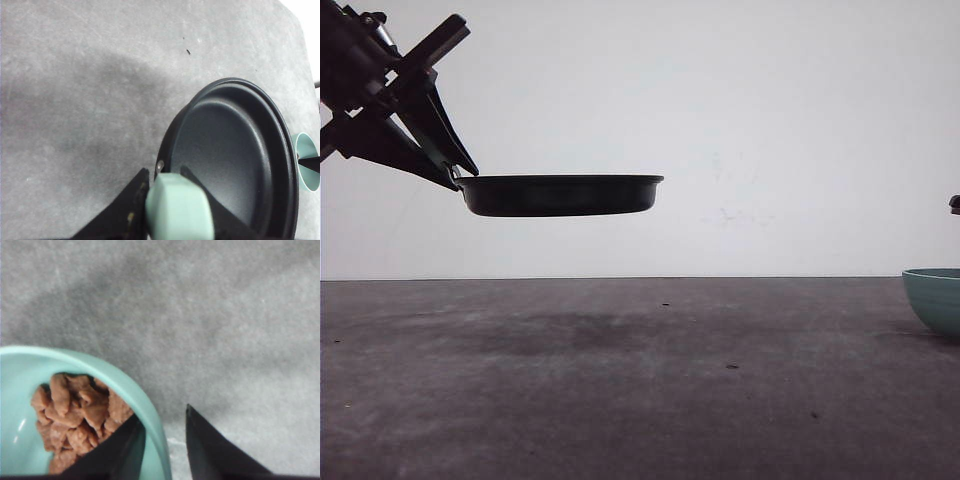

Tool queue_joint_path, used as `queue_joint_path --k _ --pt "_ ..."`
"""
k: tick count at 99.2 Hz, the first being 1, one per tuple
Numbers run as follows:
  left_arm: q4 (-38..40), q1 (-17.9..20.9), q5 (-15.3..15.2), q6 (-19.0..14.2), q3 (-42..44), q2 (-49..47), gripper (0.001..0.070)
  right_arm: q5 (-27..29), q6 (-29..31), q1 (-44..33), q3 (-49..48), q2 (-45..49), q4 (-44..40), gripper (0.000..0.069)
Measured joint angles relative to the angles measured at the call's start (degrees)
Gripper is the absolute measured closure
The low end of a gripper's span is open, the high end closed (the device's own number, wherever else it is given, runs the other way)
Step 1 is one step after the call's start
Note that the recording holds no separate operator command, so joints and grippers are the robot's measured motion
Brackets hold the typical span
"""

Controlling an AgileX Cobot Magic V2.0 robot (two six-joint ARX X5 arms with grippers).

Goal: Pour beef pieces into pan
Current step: 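Grasp the mint-green bowl rim with the right gripper and lift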

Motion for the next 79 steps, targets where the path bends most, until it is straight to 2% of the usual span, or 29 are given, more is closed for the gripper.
queue_joint_path --k 12,19,40,61,79 --pt "0.0 0.0 -0.2 0.0 0.0 0.0 0.0650 -1.4 0.0 0.0 0.0 1.0 -0.5 0.0641" --pt "0.0 0.0 -0.2 0.0 0.0 0.0 0.0650 -3.0 0.0 0.0 0.1 1.0 -0.7 0.0664" --pt "-0.1 -0.8 -0.3 0.0 0.0 0.0 0.0650 -3.8 0.0 0.0 0.1 1.1 -0.4 0.0668" --pt "-1.7 -2.7 -0.3 0.0 0.0 0.0 0.0650 -11.6 -0.3 1.0 0.1 0.7 2.7 0.0676" --pt "-2.3 -5.3 -0.3 0.0 0.0 0.0 0.0650 -11.8 -0.3 5.0 0.0 -6.9 4.3 0.0676"
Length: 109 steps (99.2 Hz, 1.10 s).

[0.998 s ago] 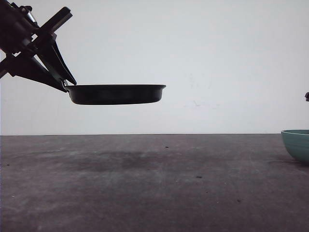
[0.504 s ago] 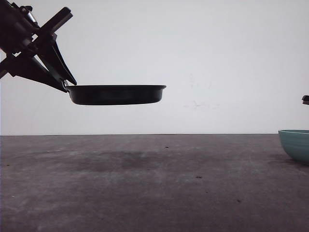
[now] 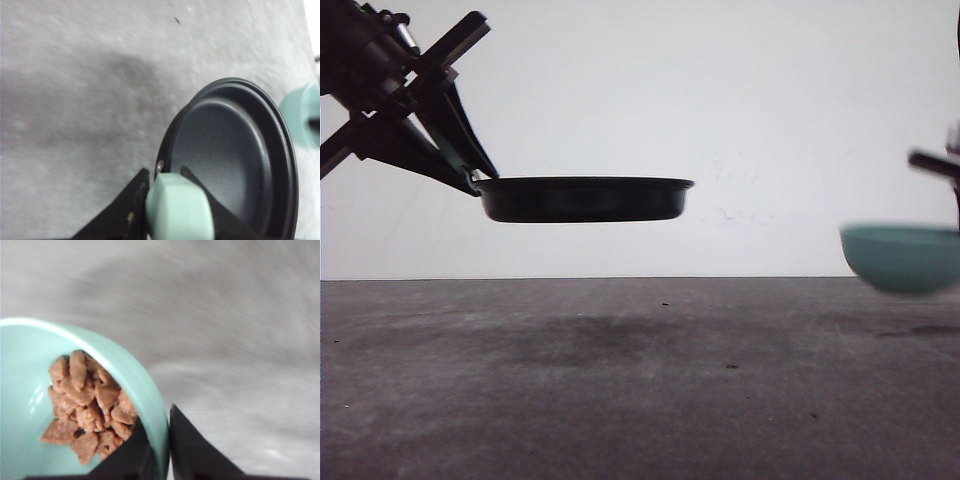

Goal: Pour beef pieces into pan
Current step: 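Grasp the mint-green bowl rim with the right gripper and lift, then tilt the bowl over the held pan with the right gripper, pouring beef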

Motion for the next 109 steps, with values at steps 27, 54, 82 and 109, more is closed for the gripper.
queue_joint_path --k 27,54,82,109 --pt "-1.3 -4.3 0.0 0.0 0.0 0.0 0.0650 0.0 0.6 12.5 0.0 -12.1 -0.3 0.0676" --pt "-2.3 -5.9 0.0 0.0 0.0 0.0 0.0650 5.0 5.4 30.6 0.0 -18.6 2.4 0.0676" --pt "-3.6 -7.6 0.1 0.0 0.0 0.0 0.0650 25.6 6.1 46.1 0.0 -18.1 5.8 0.0676" --pt "-3.7 -7.7 0.6 -0.2 0.0 0.0 0.0650 46.0 1.6 52.9 0.0 -17.6 8.2 0.0676"
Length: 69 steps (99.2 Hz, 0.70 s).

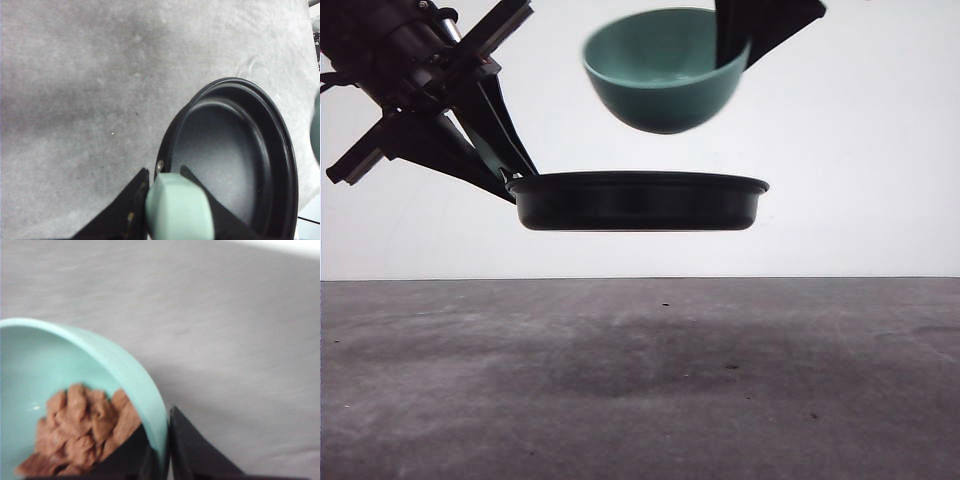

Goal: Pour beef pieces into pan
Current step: 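Tilt the bowl over the held pan with the right gripper, pouring beef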

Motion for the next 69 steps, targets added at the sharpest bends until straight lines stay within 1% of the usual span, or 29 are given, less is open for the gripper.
queue_joint_path --k 7,12,26,43,56,64,69 --pt "0.0 0.0 0.0 -0.1 0.0 0.0 0.0650 6.4 -1.8 0.9 0.0 1.1 0.0 0.0676" --pt "0.1 0.0 0.1 -0.2 0.0 0.0 0.0650 9.5 -2.5 1.6 0.0 2.1 0.2 0.0676" --pt "0.4 0.0 0.3 -0.9 0.0 0.0 0.0650 12.7 -3.3 3.5 -0.1 4.7 2.7 0.0676" --pt "1.0 0.0 1.1 -2.1 0.0 0.0 0.0650 19.8 -3.7 7.8 -0.1 6.6 6.8 0.0676" --pt "0.9 0.0 1.1 -2.5 0.0 0.0 0.0650 24.6 -4.2 10.2 -0.2 7.8 9.2 0.0676" --pt "0.5 0.0 1.1 -2.8 0.0 0.0 0.0650 27.0 -4.9 11.0 -1.0 8.0 11.6 0.0676" --pt "0.1 0.0 1.1 -2.8 0.0 0.0 0.0650 27.6 -6.0 11.4 -2.0 8.0 13.7 0.0676"
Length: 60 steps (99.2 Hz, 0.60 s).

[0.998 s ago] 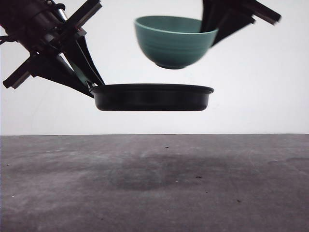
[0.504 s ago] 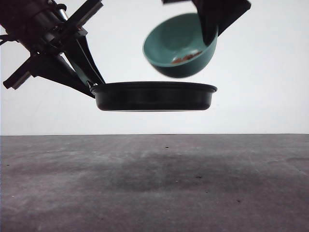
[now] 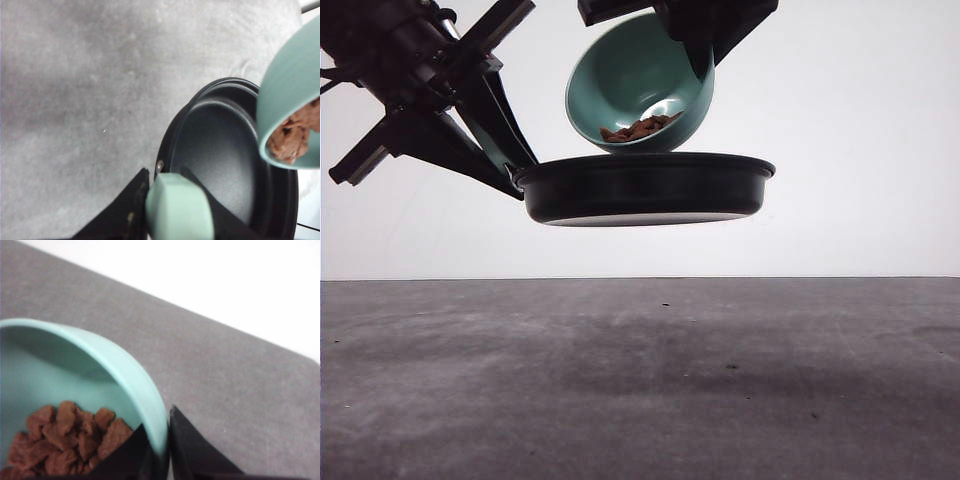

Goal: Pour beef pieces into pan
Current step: 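Tilt the bowl over the held pan with the right gripper, pouring beef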

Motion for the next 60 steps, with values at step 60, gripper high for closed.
queue_joint_path --k 60 --pt "-0.3 1.7 0.4 -0.6 0.0 0.0 0.0650 2.5 -5.7 0.2 -5.6 0.0 11.3 0.0676"
